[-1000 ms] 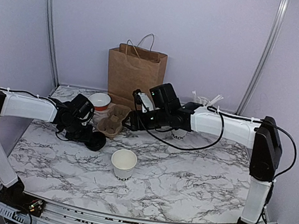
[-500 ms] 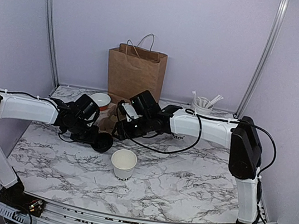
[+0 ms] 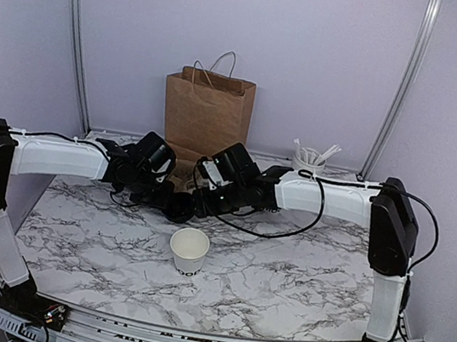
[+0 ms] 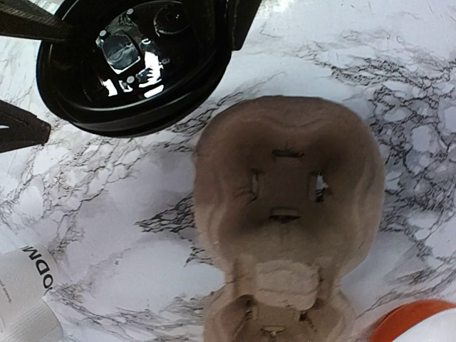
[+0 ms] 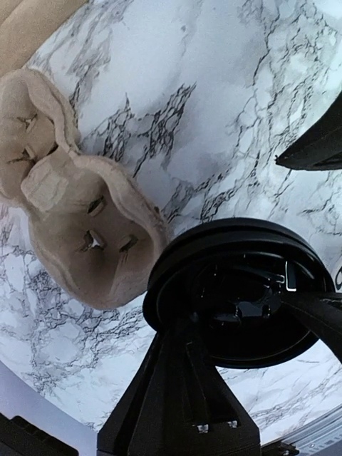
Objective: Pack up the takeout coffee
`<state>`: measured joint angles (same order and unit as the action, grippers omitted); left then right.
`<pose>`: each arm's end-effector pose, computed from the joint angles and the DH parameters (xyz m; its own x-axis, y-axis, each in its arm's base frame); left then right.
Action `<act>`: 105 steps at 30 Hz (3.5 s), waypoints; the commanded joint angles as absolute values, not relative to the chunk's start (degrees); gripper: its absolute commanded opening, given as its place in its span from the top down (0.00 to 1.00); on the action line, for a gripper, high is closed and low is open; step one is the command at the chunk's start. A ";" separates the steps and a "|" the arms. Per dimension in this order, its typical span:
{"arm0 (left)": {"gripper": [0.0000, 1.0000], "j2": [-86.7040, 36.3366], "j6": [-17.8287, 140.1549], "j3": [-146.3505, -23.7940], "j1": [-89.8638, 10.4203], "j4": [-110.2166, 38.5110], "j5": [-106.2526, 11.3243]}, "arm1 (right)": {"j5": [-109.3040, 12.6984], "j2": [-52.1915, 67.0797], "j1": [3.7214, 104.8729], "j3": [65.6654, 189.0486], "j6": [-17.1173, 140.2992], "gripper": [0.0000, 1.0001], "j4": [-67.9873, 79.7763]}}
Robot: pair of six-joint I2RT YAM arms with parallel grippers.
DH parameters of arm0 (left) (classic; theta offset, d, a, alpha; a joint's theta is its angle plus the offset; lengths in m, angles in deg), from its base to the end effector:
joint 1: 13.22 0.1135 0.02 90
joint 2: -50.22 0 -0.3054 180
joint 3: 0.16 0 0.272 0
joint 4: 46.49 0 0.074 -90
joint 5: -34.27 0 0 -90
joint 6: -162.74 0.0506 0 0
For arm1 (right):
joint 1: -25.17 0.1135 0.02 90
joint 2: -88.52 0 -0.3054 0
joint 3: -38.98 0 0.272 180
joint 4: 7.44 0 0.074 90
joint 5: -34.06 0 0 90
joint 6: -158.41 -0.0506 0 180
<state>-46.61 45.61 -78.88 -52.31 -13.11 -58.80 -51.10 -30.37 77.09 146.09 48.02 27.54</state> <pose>0.3063 -0.2453 0.2347 -0.8158 0.0761 -0.5733 0.2604 0.9335 -0.2466 0.3168 0.4112 0.2347 -0.7068 -0.3392 -0.6207 -0.6121 0.7332 0.2963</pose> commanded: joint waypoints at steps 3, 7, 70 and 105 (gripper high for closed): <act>1.00 -52.49 48.56 -87.97 -55.06 -10.51 -59.15 | -56.48 -24.04 74.23 141.28 45.96 0.45 25.64; 1.00 -56.45 49.33 -92.37 -56.03 -9.88 -58.75 | -58.71 -22.15 73.73 137.97 44.99 0.49 25.43; 0.71 -68.28 49.58 -105.39 -58.68 -8.15 -60.93 | -60.03 -26.55 69.03 135.03 43.20 1.00 23.94; 0.72 -65.22 48.36 -100.78 -56.77 -9.32 -59.64 | -60.69 -34.43 69.92 142.77 45.30 0.94 27.88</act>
<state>-67.79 48.51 -101.54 -57.25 -8.80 -60.24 -59.60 -34.30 69.64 140.10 45.07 26.84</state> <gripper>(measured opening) 0.280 0.078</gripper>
